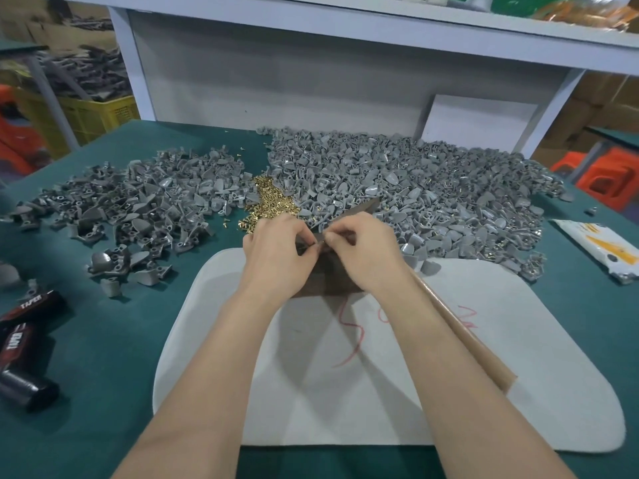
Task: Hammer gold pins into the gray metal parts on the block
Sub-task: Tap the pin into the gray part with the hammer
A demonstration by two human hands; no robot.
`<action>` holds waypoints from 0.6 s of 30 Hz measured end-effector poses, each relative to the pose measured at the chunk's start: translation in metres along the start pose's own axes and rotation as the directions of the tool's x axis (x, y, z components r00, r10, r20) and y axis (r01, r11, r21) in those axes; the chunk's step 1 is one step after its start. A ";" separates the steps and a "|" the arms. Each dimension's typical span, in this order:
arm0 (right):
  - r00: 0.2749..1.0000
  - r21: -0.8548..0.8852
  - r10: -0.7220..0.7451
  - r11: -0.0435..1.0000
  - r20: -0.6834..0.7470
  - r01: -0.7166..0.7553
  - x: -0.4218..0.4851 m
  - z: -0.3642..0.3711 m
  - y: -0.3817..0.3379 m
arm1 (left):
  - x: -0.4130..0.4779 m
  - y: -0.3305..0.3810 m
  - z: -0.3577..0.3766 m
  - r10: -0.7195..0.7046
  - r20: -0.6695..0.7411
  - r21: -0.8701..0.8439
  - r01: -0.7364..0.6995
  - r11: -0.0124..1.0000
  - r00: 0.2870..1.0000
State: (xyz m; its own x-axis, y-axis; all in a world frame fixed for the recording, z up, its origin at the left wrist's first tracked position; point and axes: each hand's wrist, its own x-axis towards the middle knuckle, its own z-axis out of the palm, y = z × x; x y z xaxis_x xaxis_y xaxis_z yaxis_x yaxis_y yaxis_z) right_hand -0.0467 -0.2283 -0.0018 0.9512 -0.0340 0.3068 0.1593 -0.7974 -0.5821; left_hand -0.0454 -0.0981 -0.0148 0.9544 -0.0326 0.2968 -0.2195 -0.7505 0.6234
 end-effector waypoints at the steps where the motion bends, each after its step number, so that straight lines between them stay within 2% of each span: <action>1: 0.999 0.021 0.027 0.999 -0.035 -0.026 0.001 -0.007 0.005 | 0.000 0.000 0.000 -0.003 0.005 -0.001 0.003 1.000 1.000; 3: 0.987 -0.024 0.122 0.992 -0.105 -0.126 0.002 -0.023 0.021 | 0.000 0.000 0.000 -0.009 0.015 -0.009 0.009 1.000 1.000; 4: 0.978 -0.114 0.187 0.974 -0.096 -0.197 0.001 -0.030 0.029 | 0.000 0.000 0.000 -0.011 0.017 -0.011 0.011 1.000 1.000; 6: 0.945 -0.313 0.326 0.901 0.029 -0.301 -0.002 -0.036 0.042 | 0.001 0.002 0.000 -0.013 0.014 -0.005 0.013 1.000 1.000; 8: 0.915 -0.341 0.379 0.886 0.138 -0.315 -0.004 -0.032 0.045 | 0.000 0.003 0.000 -0.019 0.010 0.004 0.019 1.000 1.000; 11: 0.934 -0.283 0.340 0.912 0.111 -0.298 -0.003 -0.032 0.044 | 0.000 0.002 -0.001 -0.041 -0.007 -0.001 0.041 0.999 0.999; 14: 0.965 -0.110 0.253 0.963 0.068 -0.245 -0.006 -0.046 0.041 | -0.001 0.002 -0.001 -0.048 -0.016 -0.023 0.048 0.999 0.999; 16: 0.990 -0.048 0.134 0.990 0.046 -0.132 -0.012 -0.056 0.034 | -0.001 0.002 -0.001 -0.047 -0.018 -0.030 0.046 0.998 0.999; 18: 1.000 -0.065 0.000 0.998 0.004 0.000 -0.020 -0.061 0.027 | -0.001 0.003 -0.001 -0.053 -0.020 -0.031 0.052 0.998 0.998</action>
State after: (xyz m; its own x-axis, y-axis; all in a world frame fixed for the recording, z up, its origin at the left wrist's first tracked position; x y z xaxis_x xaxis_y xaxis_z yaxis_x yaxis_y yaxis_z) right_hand -0.0780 -0.2862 0.0224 0.9523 -0.0314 0.3036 0.1420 -0.8348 -0.5319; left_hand -0.0468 -0.0992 -0.0125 0.9603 0.0205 0.2782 -0.1756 -0.7304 0.6600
